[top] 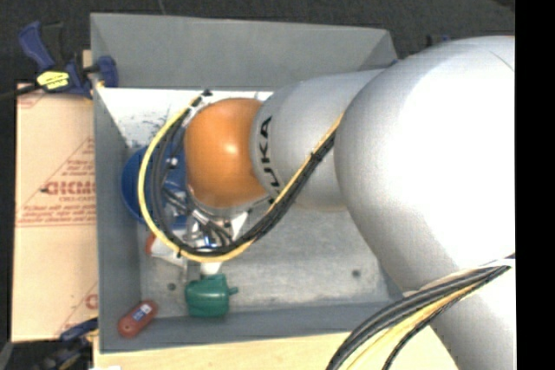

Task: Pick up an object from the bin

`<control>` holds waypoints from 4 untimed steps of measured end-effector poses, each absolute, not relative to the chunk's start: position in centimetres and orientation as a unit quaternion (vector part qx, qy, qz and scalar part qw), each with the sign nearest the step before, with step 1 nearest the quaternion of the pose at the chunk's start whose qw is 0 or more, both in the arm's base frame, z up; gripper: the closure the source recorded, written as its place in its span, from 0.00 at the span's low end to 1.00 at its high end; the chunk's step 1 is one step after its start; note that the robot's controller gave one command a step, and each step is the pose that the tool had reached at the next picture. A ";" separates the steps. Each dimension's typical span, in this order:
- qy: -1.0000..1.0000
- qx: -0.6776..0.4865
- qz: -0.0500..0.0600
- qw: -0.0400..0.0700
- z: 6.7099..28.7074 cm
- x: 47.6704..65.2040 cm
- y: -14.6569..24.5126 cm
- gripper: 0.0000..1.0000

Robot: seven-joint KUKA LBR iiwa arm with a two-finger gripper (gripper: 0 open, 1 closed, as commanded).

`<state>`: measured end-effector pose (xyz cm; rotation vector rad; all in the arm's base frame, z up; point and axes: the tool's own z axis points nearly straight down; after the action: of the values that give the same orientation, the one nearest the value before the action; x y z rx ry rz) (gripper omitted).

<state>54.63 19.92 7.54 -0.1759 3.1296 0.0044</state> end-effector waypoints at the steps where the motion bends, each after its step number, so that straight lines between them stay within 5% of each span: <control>1: 1.000 -0.015 0.003 0.007 15.8 54.3 19.8 0.00; 2: 0.999 -0.054 0.002 0.000 7.2 54.2 19.9 0.00; 3: 1.000 0.023 0.006 0.014 7.2 52.7 19.6 0.00; 4: 0.999 -0.053 0.004 0.006 7.7 54.6 20.1 1.00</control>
Offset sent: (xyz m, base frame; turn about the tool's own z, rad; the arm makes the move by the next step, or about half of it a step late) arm -0.0048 0.0007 -0.0030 0.0035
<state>54.57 20.08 7.69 -0.1652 3.1244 0.0131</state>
